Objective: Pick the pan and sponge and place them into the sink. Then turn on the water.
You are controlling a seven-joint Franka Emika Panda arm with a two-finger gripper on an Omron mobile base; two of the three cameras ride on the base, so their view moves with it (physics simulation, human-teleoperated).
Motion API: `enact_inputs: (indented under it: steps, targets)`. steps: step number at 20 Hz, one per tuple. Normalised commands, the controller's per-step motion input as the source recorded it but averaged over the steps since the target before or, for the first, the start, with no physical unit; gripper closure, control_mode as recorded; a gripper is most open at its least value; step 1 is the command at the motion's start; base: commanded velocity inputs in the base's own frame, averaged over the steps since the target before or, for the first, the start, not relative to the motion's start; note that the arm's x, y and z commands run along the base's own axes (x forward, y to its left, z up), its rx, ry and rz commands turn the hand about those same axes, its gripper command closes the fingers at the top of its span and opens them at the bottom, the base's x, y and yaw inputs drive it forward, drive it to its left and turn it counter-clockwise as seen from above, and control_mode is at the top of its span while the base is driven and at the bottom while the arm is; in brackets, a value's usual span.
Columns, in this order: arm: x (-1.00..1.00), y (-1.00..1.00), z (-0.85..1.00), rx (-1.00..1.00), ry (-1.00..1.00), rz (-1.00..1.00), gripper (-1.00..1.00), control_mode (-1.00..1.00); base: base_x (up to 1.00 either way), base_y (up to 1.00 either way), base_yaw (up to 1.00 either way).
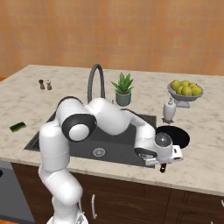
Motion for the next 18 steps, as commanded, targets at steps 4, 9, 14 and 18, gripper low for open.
enact_inputs:
  steps: [4,9,14,18]
  targets:
    - [-0.45,0.15,0.5,0.26,0.0,0.0,1.0,-1.0,0.0,0.0,0.0]
    - [-0.37,0.13,0.45,0.24,0.0,0.0,1.0,-1.0,0.0,0.0,0.0]
    - [-0.27,0.41,0.48,0.08,-0.08,0.02,1.0,-1.0,0.0,0.0,0.0]
    - [-0.22,0.37,0.48,0.02,-0.16,0.11,1.0,-1.0,0.0,0.0,0.0]
